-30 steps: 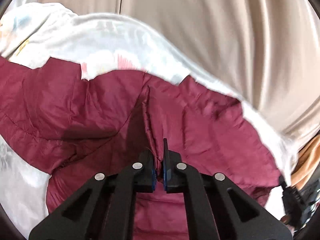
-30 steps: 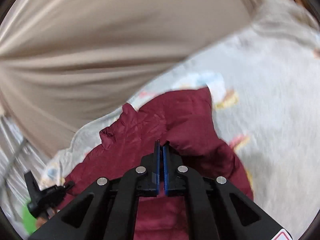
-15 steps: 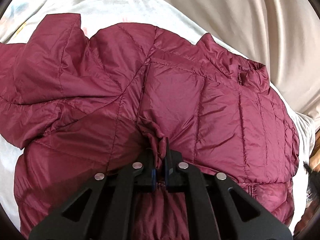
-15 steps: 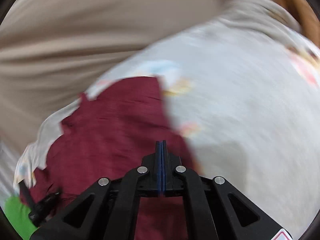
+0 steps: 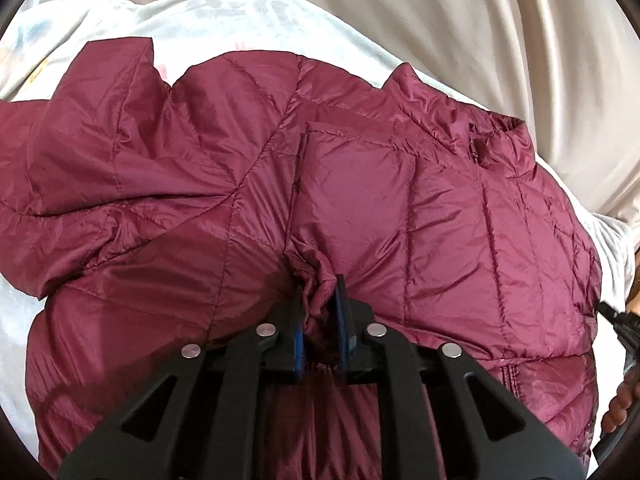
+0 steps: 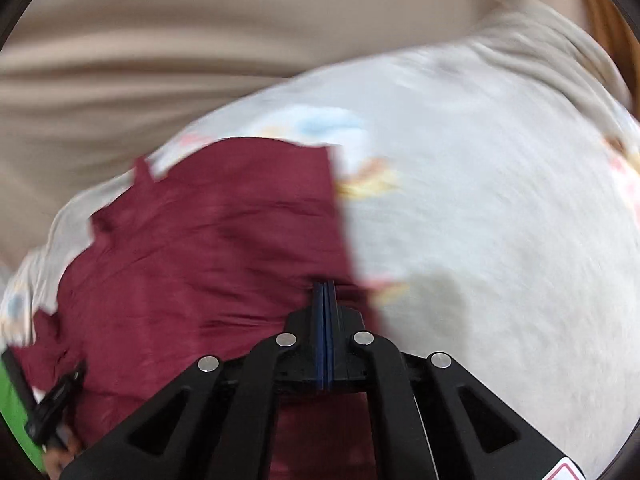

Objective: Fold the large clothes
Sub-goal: 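Lift the hem with both tools and fold it over toward the collar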

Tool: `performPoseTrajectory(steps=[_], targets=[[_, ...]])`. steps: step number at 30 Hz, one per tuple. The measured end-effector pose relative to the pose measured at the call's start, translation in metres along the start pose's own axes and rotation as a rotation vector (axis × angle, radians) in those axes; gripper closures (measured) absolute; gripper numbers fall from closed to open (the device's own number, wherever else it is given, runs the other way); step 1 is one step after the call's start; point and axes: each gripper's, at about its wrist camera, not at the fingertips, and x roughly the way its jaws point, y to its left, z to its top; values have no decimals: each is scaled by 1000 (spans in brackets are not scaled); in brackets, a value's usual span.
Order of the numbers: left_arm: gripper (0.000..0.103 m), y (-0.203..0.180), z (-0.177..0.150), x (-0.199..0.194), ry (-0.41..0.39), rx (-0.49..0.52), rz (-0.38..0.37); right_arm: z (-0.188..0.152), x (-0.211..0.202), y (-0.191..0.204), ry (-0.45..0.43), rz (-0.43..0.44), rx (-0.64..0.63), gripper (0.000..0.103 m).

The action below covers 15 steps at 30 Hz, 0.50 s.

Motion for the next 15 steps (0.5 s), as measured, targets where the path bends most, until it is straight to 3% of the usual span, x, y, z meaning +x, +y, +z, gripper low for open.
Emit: performPoseTrajectory(steps=[3,5,7,10,12,14,15], targets=[[91,0,1,1,-1,-1,0,-6,29,28,51,-42,-116,103],[91,1,1,1,-1,-4,-7,-15,41,18,65,-39,-84,103],[90,2,1,2,-1,-10,-15,-16,32,2,47,-27,5,103],[90,8,1,-1,-3,-30,-27,-24,13,13,39,-115,-22,103],[88,17,-1,-15,-5,-64,-9,-33,-1,26,48,-132,-40,97],[77,39,-3,-42,-25,-138,6,-59,-25,41,68,-83,-70,97],[64,53,-3,-58,-48,-181,8,-70,-33,47,70,-66,-83,97]])
